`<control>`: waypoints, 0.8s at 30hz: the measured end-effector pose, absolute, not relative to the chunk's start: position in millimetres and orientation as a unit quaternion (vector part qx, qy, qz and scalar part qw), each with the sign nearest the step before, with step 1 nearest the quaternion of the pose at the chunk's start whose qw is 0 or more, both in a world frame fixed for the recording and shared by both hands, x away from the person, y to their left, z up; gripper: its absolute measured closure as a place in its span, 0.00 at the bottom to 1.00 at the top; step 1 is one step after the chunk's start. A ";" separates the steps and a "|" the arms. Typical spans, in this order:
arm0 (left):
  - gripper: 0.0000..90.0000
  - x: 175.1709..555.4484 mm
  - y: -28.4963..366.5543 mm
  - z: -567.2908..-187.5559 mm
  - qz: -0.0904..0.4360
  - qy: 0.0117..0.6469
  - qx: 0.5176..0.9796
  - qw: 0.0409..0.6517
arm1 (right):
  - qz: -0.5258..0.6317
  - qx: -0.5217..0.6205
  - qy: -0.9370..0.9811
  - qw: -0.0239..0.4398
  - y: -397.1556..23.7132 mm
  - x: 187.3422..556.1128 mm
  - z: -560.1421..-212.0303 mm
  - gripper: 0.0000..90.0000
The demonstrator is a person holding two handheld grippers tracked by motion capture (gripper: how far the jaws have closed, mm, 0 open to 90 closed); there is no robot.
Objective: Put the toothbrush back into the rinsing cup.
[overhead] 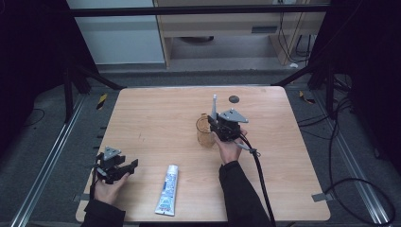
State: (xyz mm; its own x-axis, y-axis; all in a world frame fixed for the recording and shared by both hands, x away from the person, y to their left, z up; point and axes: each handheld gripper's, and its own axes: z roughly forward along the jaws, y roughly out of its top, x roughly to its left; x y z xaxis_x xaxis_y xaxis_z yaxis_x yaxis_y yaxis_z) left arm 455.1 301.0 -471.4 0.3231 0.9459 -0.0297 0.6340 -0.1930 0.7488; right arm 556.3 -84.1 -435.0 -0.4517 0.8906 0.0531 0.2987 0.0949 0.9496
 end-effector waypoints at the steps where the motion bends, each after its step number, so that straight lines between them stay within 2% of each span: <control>1: 0.46 455.1 301.1 -471.4 0.228 0.535 0.738 0.342 | 0.510 0.436 0.682 0.289 -84.1 556.3 -435.2 0.74; 11: 0.46 454.9 300.5 -471.3 0.228 0.534 0.739 0.341 | 0.506 0.435 0.688 0.285 -85.4 555.3 -433.2 0.71; 19: 0.46 455.0 300.5 -471.4 0.228 0.534 0.739 0.341 | 0.499 0.439 0.693 0.279 -87.1 556.3 -433.1 0.59; 24: 0.45 454.9 300.4 -471.4 0.228 0.534 0.739 0.342 | 0.496 0.436 0.700 0.272 -86.4 555.2 -433.0 0.46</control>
